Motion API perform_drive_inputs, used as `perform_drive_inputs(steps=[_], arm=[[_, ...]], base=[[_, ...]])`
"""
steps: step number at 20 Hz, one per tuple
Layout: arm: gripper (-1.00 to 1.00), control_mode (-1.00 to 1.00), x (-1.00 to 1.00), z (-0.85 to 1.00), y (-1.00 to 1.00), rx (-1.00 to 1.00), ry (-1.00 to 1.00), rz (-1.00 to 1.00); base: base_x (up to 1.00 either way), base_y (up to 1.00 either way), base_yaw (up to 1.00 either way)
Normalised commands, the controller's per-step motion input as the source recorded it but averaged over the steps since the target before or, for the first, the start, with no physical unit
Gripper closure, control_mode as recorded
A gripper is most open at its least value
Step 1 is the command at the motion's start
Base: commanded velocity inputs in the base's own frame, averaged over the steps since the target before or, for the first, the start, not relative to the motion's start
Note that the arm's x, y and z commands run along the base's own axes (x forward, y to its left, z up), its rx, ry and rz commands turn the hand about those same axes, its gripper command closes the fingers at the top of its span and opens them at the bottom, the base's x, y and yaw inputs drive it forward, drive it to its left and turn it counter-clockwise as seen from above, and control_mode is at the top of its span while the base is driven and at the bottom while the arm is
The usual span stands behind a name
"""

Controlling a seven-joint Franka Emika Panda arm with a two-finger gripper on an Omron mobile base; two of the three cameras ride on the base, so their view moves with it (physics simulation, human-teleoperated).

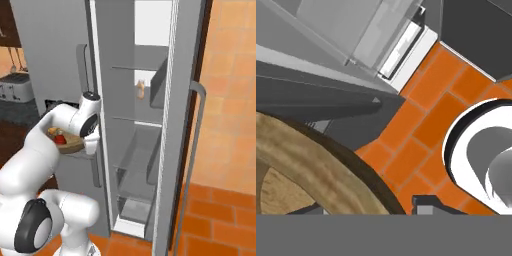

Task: Pick the chicken drumstick and bell pepper from their plates and place them in the bowl. Then put the bowl in the fridge.

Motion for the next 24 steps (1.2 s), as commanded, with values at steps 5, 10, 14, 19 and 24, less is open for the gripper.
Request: perform_drive_inputs(steps=[5,10,14,19,24], arm=[[1.00,1.00,0.00,0.00,0.00,0.00,0.00,0.00],[1.00,1.00,0.00,0.00,0.00,0.00,0.00,0.00],[1.00,1.00,0.00,0.00,0.00,0.00,0.00,0.00],[1.00,1.00,0.00,0.00,0.00,0.00,0.00,0.00],[1.00,1.00,0.00,0.00,0.00,0.00,0.00,0.00]], base=[[0.08,-0.06,-0.55],[-0.65,0.05,-0.10],[-0.14,0.15,-0.14],[0.30,-0.04,-0.24],[0.49,-0.01,-0.16]])
